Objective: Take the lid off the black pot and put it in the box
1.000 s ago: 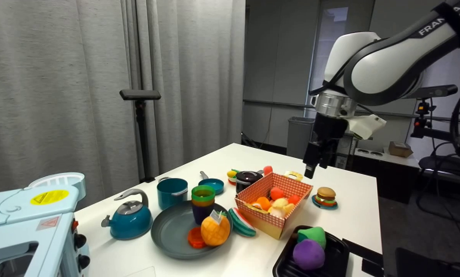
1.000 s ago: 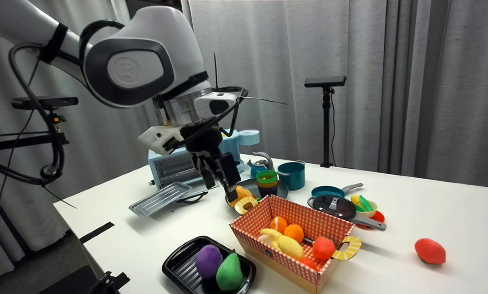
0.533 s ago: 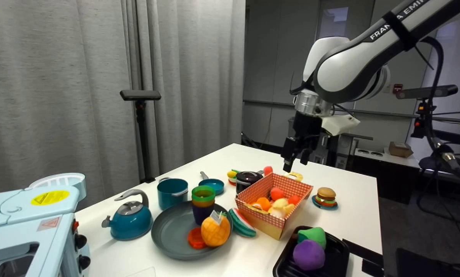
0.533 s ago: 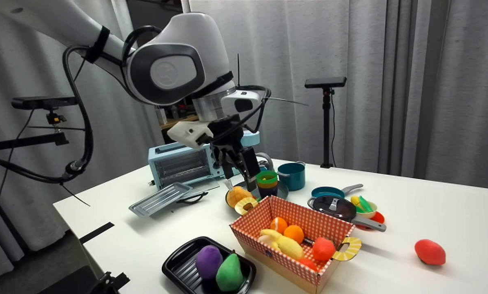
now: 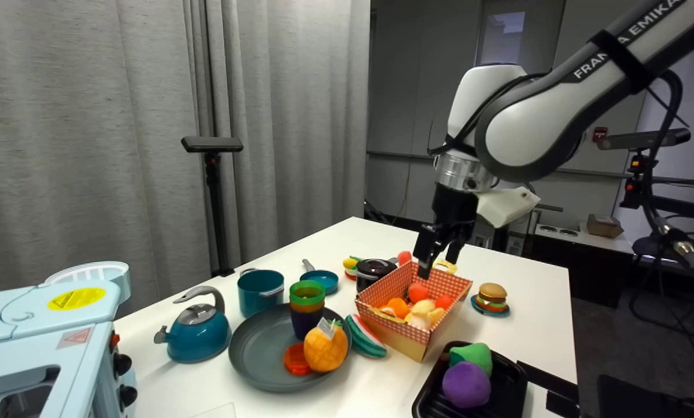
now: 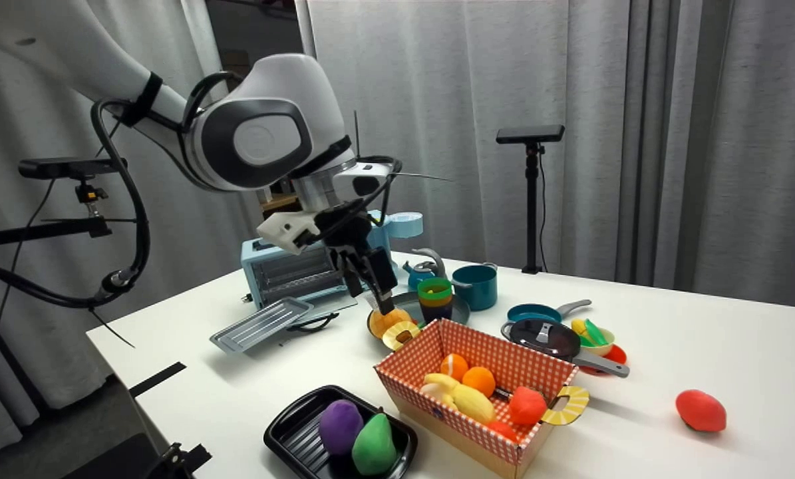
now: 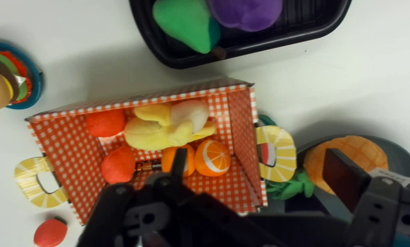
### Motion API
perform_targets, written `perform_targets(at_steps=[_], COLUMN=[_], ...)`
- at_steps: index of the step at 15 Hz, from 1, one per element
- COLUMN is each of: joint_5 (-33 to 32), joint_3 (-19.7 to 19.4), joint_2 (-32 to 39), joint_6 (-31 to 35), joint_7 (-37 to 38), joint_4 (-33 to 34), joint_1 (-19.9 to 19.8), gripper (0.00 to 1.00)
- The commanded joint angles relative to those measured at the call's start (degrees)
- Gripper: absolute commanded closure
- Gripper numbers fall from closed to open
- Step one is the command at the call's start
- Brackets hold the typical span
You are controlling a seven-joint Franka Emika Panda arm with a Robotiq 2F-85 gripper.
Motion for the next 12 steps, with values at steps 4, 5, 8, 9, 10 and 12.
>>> perform_targets(at_steps=[4,5,8,9,10,12], joint_5=[-7.5,-8.5,-11.8,-13.2,-10.4,-11.4], joint_3=[17.7,19.4,18.6,18.5,16.8,16.5], joint_2=[3.0,3.6,7.1,7.7,4.6,6.3], joint_6=[2.9,2.3,0.3,0.5,1.8,1.9], joint_7=[29.5,33.9,45.7,48.8,43.0,46.4], joint_4=[0.3,1.5,5.5,6.2,2.8,4.3], joint_1=[-0.4,-0.4,4.0,4.7,5.5,6.8], gripper=[0.00,0.00,0.00,0.00,0.00,0.00])
